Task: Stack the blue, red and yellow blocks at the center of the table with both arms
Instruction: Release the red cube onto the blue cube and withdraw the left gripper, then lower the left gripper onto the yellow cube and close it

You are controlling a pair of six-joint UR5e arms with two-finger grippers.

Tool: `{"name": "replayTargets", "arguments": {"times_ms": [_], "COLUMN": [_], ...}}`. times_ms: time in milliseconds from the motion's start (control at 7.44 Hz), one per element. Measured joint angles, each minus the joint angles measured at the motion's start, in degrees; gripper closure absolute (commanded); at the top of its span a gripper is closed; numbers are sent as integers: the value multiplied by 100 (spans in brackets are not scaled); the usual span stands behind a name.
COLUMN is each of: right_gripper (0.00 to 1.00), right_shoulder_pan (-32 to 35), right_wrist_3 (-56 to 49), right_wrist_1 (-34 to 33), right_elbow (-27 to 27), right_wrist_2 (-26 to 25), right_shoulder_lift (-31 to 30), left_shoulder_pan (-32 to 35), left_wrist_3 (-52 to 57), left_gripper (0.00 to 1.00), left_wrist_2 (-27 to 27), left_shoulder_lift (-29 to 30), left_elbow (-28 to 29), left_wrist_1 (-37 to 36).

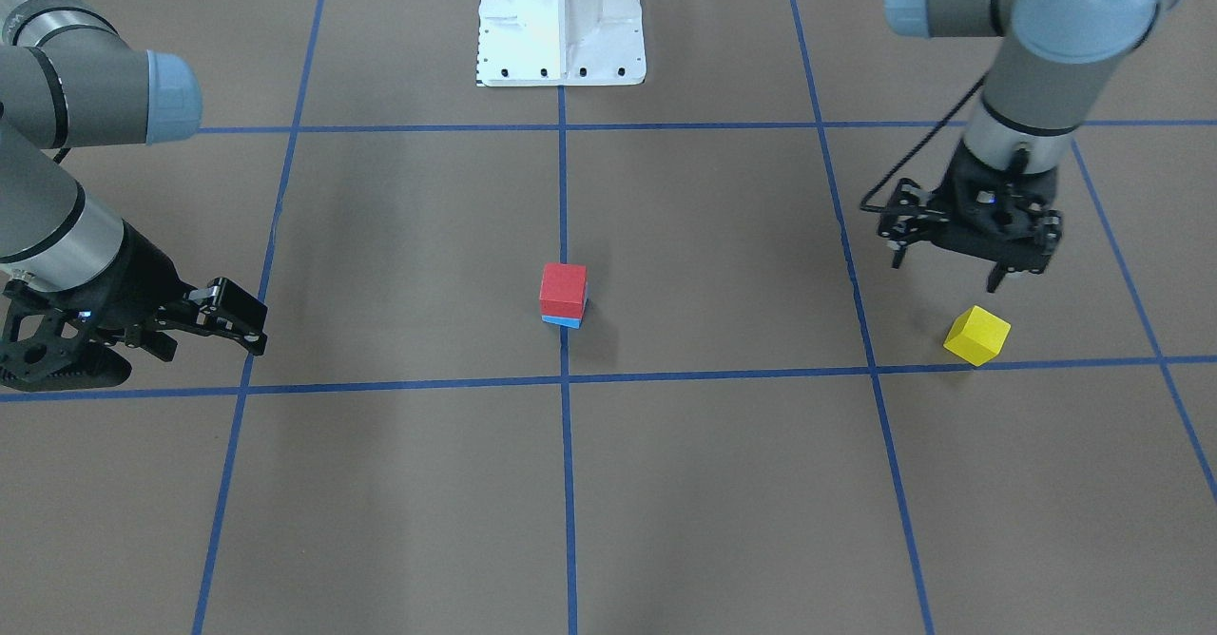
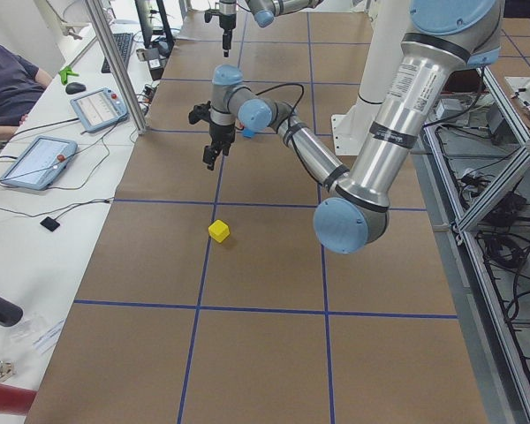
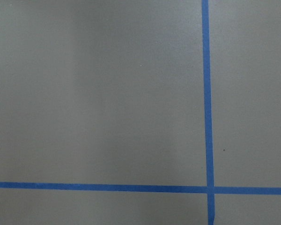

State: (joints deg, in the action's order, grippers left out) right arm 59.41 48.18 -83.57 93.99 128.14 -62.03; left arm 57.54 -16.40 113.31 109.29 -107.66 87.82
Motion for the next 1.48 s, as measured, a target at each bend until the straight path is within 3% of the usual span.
{"name": "replayTargets", "arguments": {"times_ms": [269, 537, 672, 1478], "right_gripper": [1, 1, 1, 1], "right_shoulder_pan": [0, 1, 0, 0], "right_wrist_3": [6, 7, 7, 2], "right_wrist_1": [6, 7, 7, 7], "right_elbow": [5, 1, -2, -3], "right_wrist_2": [23, 33, 35, 33], "right_shoulder_lift": [4, 0, -4, -26], "left_shoulder_pan": [266, 266, 254, -115], "left_wrist_3": [812, 812, 683, -62], "left_gripper": [0, 0, 0, 0], "left_wrist_2": [14, 72, 109, 246], "left_shoulder_lift": [-629, -759, -720, -680], "left_elbow": [575, 1522, 1807, 2195], "left_wrist_1": [1306, 2656, 2951, 3196]}}
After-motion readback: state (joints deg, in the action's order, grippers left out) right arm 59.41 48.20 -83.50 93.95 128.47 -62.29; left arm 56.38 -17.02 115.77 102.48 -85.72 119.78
